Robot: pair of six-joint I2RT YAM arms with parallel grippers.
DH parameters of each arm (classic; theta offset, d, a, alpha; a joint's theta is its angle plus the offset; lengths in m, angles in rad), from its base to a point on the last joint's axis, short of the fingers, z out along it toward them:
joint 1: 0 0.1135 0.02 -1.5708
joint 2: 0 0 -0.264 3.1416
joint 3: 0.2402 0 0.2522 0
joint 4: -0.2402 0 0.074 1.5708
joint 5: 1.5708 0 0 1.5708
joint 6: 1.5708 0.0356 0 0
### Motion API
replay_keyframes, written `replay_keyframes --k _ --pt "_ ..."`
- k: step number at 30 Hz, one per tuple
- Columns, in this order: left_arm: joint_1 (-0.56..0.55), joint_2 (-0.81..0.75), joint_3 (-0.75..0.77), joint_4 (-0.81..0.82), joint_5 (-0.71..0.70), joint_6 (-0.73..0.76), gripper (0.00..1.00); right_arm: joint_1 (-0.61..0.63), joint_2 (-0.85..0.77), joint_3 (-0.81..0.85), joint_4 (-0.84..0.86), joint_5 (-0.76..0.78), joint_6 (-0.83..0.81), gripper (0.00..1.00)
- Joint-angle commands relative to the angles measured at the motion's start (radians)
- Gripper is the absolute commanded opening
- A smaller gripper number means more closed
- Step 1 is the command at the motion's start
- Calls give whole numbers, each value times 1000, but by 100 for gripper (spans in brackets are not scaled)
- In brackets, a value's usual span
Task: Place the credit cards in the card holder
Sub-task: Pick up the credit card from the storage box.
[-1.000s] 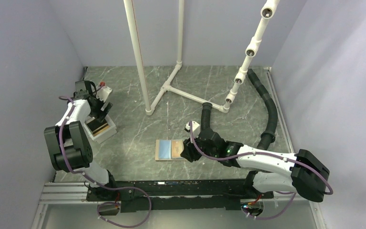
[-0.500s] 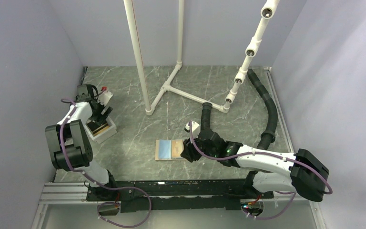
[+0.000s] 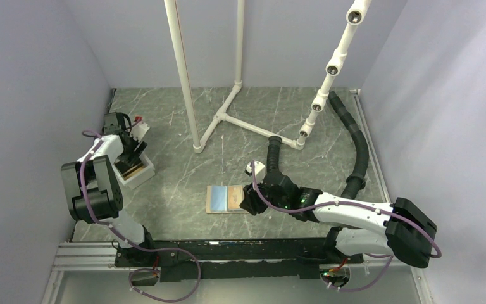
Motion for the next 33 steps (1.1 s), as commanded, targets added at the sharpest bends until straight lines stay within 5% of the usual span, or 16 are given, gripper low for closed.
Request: replay_keyframes --k 1,13,23,29,33 --pt "0 -7 45 23 -19 23 76 4 -12 20 18 23 -16 40" --pt "7 -56 45 42 -28 47 52 2 -10 22 16 24 -16 40" --pt "9 -79 10 53 -20 44 42 -1 -16 19 21 18 -16 40" --pt "9 -70 12 35 -5 37 40 -1 -20 17 21 20 -15 40" --pt "9 -63 9 27 2 30 49 -1 -22 15 21 19 -15 40"
